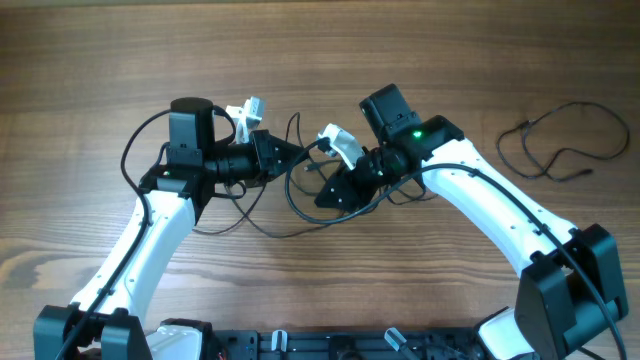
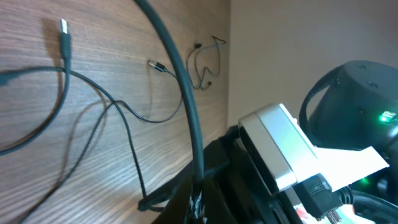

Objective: Untangle cables

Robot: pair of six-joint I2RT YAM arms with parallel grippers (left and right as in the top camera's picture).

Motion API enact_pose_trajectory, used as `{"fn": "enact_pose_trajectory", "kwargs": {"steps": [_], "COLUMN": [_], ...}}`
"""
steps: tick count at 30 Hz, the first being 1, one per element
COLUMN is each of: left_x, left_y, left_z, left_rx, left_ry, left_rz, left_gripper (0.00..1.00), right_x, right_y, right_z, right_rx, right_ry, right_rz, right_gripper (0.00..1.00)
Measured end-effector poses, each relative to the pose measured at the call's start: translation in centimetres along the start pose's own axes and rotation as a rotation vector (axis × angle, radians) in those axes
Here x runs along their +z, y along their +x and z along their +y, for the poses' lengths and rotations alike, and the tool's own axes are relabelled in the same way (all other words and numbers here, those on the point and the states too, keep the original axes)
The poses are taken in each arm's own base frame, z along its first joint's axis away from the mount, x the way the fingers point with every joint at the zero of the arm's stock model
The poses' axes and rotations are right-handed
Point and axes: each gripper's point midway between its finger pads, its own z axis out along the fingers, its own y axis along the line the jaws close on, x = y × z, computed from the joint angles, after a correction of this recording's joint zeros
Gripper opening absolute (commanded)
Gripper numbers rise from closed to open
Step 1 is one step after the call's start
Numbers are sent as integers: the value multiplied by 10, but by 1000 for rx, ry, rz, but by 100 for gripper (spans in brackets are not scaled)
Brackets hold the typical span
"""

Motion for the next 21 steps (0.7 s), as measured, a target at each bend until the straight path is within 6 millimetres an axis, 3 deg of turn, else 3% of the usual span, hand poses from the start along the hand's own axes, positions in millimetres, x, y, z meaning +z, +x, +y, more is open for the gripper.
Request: {"fn": "enact_pose_trajectory", "kwargs": {"steps": [2, 5, 6, 8, 10, 13, 16, 18, 19, 20, 21], "left_x": [0, 0, 0, -1, -5, -17, -31, -38, -39, -41, -43], "left_y": [2, 3, 4, 10, 17, 24, 21, 19, 18, 17, 16], "left_z": [-2, -2, 1, 16, 46, 83, 109, 119, 121, 124, 125], "left_rx": [-13, -23, -44, -99, -173, -239, -247, -243, -240, -237, -236], "left_ry": [14, 14, 2, -68, -214, -412, -569, -634, -650, -666, -678], "left_rz": [14, 15, 19, 19, -1, -42, -99, -128, -137, -147, -151], "left_gripper": [8, 26, 27, 31, 31, 31, 31, 31, 31, 31, 31], "right_x": [0, 0, 0, -1, -4, -18, -62, -112, -139, -193, -216], "right_y": [-1, -1, -4, -8, -4, -8, -54, -97, -116, -147, -154], "right_z": [0, -1, -5, -22, -40, -51, -53, -47, -40, -20, -11], "right_rx": [2, 17, 22, 63, 115, 151, 132, 96, 77, 35, 28], "right_ry": [-1, 3, 25, 123, 233, 329, 413, 468, 493, 533, 549], "right_rz": [-5, -6, -15, -24, -10, -3, -114, -256, -335, -491, -552], "right_gripper": [4, 4, 4, 4, 4, 4, 4, 4, 4, 4, 4]}}
